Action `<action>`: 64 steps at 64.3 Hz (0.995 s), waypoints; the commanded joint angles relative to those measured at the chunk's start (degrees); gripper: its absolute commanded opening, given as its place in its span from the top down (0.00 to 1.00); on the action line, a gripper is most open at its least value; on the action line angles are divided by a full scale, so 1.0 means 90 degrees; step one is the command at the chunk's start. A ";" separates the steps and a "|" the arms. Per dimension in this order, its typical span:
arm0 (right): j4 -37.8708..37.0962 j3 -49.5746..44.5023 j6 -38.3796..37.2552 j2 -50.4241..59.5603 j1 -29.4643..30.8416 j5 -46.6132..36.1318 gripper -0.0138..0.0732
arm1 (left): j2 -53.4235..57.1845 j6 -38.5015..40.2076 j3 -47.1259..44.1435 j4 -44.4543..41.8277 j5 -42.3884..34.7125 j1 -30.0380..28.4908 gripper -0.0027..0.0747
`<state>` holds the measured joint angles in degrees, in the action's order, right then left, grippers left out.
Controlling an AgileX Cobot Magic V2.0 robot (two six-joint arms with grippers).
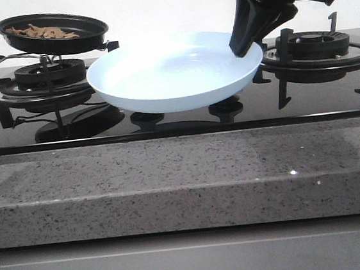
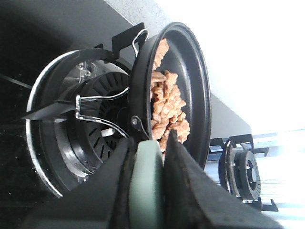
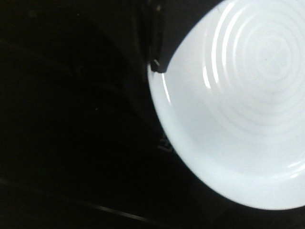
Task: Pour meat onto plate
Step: 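Grasp the green pan handle with the left gripper and lift the pan, then carry the pan with the left gripper over the held plate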
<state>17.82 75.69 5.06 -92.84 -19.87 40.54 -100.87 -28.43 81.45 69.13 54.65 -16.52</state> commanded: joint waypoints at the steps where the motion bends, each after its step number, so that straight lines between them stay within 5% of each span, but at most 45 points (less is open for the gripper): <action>1: -0.0053 0.0149 0.0062 0.0260 0.0005 -0.0235 0.98 | 0.0301 -0.0163 0.0164 0.0152 -0.0060 -0.0031 0.99; 30: -0.0053 0.0149 0.0062 0.0260 0.0005 -0.0235 0.98 | 0.1027 -0.0891 0.0014 0.1825 0.0441 -0.0266 0.99; 64: -0.0047 0.0149 0.0062 0.0260 0.0005 -0.0235 0.98 | 0.2750 -0.1843 -0.1830 0.1912 0.0472 -0.0153 0.99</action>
<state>17.78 75.69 5.06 -92.84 -19.87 40.64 -80.76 -43.71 65.52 80.30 57.86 -18.76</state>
